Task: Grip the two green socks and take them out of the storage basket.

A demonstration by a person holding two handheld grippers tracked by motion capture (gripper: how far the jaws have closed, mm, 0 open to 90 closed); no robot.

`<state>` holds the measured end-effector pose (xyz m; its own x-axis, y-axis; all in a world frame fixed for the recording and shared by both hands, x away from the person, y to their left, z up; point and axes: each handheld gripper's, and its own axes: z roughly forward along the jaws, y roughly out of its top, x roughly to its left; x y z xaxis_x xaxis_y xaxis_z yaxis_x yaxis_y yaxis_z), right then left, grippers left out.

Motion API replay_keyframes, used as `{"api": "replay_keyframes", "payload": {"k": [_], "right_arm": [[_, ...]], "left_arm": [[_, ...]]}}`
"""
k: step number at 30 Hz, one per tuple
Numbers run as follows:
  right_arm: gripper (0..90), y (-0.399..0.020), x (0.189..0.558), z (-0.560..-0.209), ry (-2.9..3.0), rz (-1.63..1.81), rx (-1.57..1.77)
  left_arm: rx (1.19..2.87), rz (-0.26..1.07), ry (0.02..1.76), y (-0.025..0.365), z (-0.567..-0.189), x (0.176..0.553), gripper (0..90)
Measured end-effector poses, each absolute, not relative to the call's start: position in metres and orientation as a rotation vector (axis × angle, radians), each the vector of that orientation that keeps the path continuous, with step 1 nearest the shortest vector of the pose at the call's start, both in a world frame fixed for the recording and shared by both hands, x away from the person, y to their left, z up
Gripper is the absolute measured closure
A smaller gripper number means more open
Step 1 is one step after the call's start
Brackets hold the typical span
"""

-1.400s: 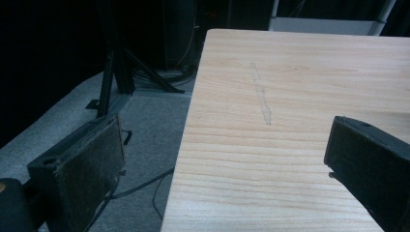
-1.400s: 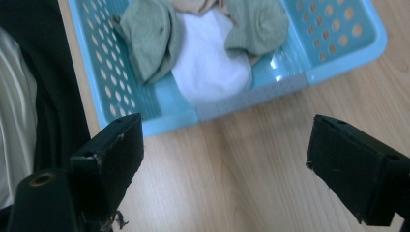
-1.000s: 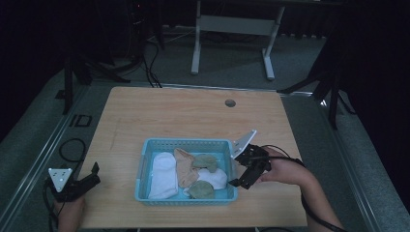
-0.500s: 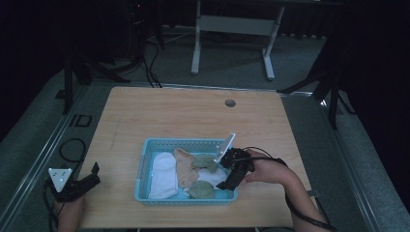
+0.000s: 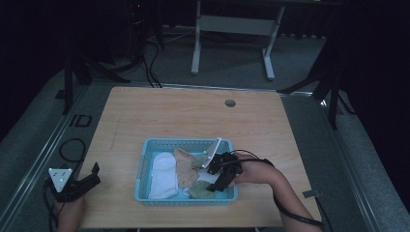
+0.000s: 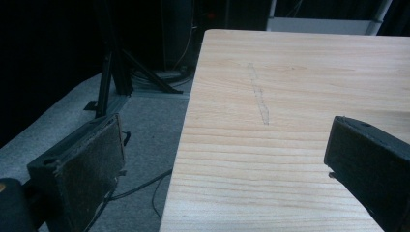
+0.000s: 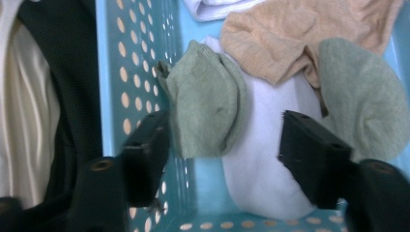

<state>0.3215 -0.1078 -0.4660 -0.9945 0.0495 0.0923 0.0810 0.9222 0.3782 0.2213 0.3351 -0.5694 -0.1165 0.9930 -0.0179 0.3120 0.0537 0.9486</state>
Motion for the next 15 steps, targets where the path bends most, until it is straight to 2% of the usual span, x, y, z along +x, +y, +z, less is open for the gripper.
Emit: {"api": "replay_keyframes", "payload": {"k": [8, 15], "right_arm": [[53.9, -0.095, 0.324, -0.480, -3.007, -0.574, -0.090], [57.1, -0.086, 0.325, -0.489, -3.011, -0.531, -0.064]], "left_arm": [[1.357, 1.095, 1.546, 0.335, -0.569, 0.221, 0.4], [1.359, 1.095, 1.547, 0.335, -0.569, 0.221, 0.3]]}}
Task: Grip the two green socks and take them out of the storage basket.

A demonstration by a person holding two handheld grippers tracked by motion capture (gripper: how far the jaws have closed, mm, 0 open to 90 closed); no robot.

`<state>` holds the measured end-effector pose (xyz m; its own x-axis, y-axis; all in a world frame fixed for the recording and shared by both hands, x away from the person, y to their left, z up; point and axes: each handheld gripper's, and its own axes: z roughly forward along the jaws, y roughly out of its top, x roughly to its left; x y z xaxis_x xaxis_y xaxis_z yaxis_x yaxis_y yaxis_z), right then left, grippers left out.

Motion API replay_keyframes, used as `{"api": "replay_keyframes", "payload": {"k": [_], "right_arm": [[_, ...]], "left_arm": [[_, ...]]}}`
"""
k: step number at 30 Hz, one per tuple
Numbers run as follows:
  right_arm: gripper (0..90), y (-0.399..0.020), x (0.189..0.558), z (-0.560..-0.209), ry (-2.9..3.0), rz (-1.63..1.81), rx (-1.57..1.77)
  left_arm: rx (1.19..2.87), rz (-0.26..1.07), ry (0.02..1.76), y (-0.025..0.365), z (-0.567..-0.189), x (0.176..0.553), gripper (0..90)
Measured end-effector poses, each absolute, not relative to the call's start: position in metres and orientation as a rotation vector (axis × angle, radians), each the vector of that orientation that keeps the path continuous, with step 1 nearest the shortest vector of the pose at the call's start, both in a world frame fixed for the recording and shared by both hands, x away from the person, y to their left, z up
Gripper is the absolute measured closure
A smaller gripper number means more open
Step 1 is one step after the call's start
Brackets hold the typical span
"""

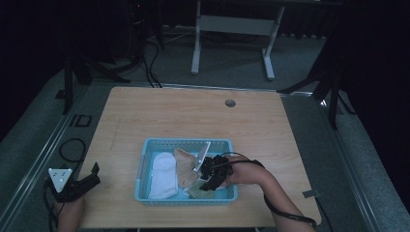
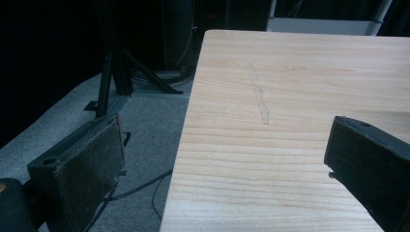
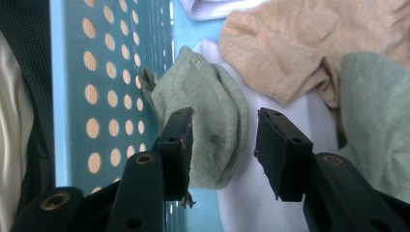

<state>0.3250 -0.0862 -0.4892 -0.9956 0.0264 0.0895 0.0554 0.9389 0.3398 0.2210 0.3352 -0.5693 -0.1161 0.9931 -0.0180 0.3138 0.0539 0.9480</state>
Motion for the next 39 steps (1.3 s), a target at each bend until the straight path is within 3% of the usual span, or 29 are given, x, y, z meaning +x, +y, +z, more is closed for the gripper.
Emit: {"api": "replay_keyframes", "payload": {"k": [3, 6, 9, 39], "right_arm": [[60.9, -0.084, 0.325, -0.494, -3.020, -0.505, -0.064], [73.0, -0.083, 0.323, -0.498, -3.046, -0.462, -0.004], [78.2, -0.082, 0.321, -0.497, -3.056, -0.466, 0.047], [80.3, -0.098, 0.319, -0.436, -3.100, -0.634, 0.016]], "left_arm": [[1.359, 1.095, 1.547, 0.335, -0.569, 0.221, 0.4], [1.359, 1.095, 1.547, 0.335, -0.569, 0.221, 0.4], [1.359, 1.096, 1.549, 0.335, -0.569, 0.221, 0.4], [1.352, 1.101, 1.554, 0.335, -0.569, 0.221, 0.4]]}}
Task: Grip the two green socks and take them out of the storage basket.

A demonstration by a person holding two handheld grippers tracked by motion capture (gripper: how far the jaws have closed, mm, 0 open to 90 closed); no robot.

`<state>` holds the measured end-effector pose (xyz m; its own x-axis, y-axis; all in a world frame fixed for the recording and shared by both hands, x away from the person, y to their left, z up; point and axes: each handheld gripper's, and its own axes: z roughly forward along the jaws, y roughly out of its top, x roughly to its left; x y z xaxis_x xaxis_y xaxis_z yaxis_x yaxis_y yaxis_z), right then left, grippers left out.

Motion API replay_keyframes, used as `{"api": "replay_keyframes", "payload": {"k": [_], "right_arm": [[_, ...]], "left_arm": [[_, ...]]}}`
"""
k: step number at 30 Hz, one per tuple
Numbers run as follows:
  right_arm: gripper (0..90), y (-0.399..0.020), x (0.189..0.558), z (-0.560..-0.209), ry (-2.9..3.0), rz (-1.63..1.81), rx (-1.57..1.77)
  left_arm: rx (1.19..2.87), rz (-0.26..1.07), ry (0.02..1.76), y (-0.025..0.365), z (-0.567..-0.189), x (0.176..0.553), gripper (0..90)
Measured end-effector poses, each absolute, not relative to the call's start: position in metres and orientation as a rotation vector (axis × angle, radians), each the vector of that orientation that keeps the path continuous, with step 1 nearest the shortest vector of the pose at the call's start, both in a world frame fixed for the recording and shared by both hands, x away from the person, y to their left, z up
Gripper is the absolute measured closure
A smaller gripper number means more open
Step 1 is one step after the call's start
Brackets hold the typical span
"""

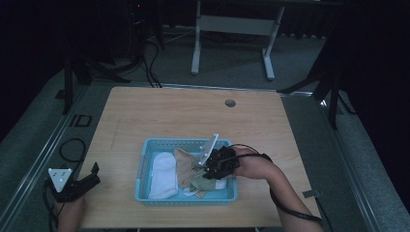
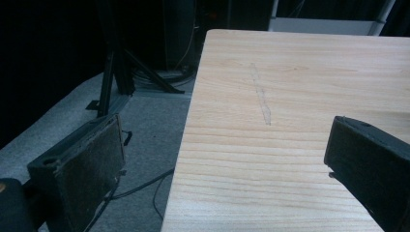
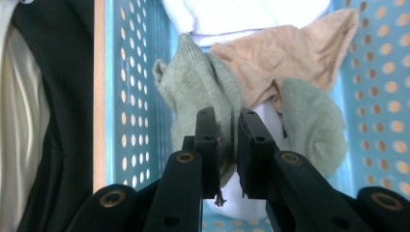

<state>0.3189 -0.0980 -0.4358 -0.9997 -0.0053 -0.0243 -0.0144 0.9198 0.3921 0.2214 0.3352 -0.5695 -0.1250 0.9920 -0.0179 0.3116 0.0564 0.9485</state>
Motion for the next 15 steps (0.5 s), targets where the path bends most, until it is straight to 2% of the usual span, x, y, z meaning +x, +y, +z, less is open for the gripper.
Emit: {"api": "replay_keyframes", "payload": {"k": [15], "right_arm": [[80.3, -0.135, 0.327, -0.384, 2.923, 0.738, 0.088]], "left_arm": [[1.353, 1.100, 1.555, 0.335, -0.569, 0.221, 0.4]]}}
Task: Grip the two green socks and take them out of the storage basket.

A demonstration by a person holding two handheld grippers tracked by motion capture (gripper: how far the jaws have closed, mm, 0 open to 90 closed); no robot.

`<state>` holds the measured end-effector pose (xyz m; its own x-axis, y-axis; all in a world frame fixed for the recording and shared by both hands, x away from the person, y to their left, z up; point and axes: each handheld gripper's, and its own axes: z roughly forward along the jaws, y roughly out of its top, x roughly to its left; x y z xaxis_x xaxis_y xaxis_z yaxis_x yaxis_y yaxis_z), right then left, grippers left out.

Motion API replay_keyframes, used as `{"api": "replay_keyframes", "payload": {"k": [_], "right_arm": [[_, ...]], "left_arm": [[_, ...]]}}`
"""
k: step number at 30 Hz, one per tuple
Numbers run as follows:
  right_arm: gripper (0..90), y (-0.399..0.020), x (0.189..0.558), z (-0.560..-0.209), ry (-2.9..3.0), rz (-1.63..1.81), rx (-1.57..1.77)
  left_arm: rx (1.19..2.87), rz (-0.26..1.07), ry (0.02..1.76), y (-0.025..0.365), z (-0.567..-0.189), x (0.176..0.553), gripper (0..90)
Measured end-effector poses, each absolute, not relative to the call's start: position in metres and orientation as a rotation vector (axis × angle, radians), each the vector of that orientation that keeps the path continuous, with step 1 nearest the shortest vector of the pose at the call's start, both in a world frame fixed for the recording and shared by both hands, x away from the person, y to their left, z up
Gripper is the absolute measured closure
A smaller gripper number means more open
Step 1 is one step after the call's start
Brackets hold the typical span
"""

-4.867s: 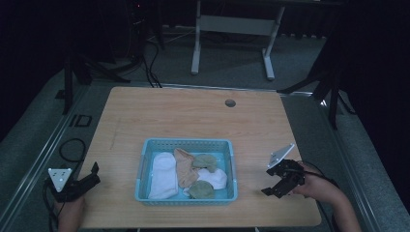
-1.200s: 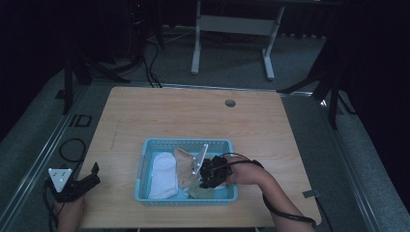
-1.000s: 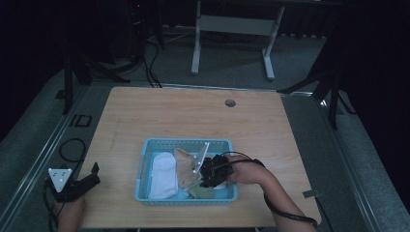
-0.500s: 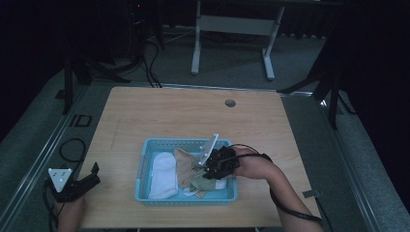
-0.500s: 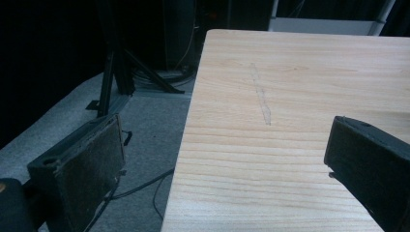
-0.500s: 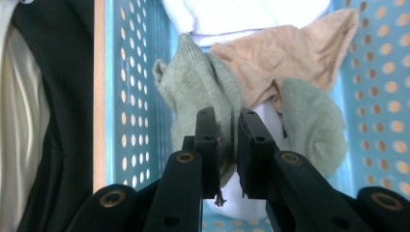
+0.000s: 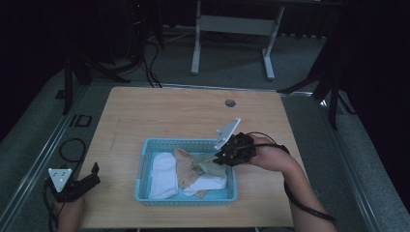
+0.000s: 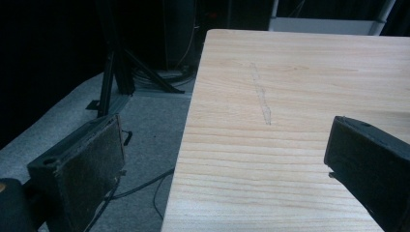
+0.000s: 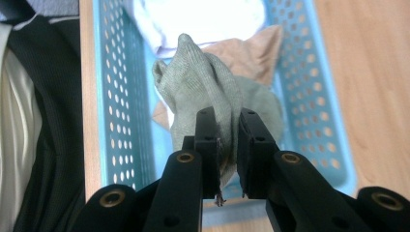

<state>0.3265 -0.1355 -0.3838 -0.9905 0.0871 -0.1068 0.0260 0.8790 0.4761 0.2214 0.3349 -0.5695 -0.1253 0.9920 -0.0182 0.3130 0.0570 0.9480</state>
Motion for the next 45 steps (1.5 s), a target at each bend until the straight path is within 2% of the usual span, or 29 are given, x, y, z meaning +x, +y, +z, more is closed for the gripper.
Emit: {"api": "replay_keyframes", "payload": {"k": [5, 16, 32, 45], "right_arm": [[80.3, -0.156, 0.327, -0.369, 2.880, 0.777, 0.144], [80.2, -0.198, 0.328, -0.361, 2.811, 0.808, 0.273], [80.2, -0.260, 0.329, -0.391, 2.807, 0.793, 0.487], [80.1, -0.278, 0.326, -0.435, 2.863, 0.791, 0.592]], "left_arm": [[1.355, 1.101, 1.555, 0.335, -0.570, 0.221, 0.4], [1.357, 1.101, 1.560, 0.335, -0.569, 0.222, 0.4], [1.360, 1.103, 1.562, 0.335, -0.569, 0.222, 0.4], [1.360, 1.101, 1.561, 0.335, -0.570, 0.222, 0.4]]}}
